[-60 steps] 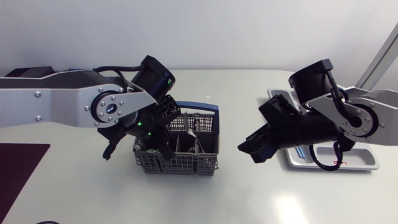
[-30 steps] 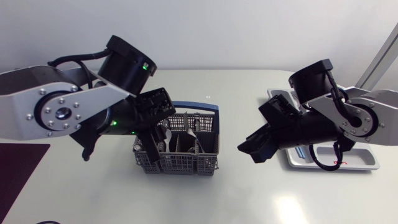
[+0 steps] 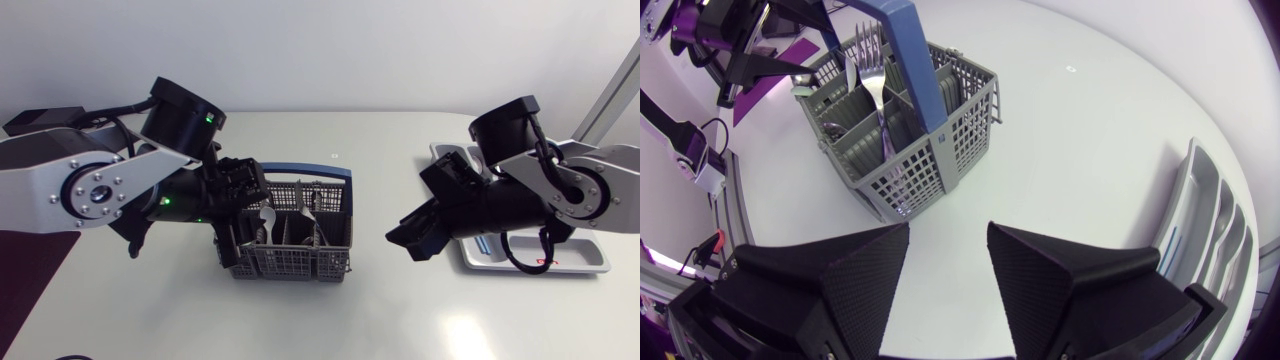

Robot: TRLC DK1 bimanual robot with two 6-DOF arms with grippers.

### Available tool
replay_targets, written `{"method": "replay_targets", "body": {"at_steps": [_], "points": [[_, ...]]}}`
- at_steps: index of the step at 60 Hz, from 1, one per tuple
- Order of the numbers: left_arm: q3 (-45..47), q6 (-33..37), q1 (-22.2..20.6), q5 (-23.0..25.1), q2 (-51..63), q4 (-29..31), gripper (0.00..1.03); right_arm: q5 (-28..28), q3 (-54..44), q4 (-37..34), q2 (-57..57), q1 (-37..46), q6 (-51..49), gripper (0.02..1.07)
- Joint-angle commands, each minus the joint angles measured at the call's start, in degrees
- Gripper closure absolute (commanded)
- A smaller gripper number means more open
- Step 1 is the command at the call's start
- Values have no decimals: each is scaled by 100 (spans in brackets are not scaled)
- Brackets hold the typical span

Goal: Unload the cutlery basket into the drawer organizer.

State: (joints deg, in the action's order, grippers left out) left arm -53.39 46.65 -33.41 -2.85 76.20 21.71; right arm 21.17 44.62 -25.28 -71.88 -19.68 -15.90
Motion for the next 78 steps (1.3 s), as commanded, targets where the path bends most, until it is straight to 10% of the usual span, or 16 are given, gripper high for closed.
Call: {"method": "replay_targets", "body": {"at_steps": [1, 78], "points": [[162, 257, 150, 180, 70, -97, 36, 36, -199, -3, 25, 61, -115, 47], [302, 424, 36, 505, 940, -554, 33, 362, -419, 76, 69, 518, -423, 47]]}}
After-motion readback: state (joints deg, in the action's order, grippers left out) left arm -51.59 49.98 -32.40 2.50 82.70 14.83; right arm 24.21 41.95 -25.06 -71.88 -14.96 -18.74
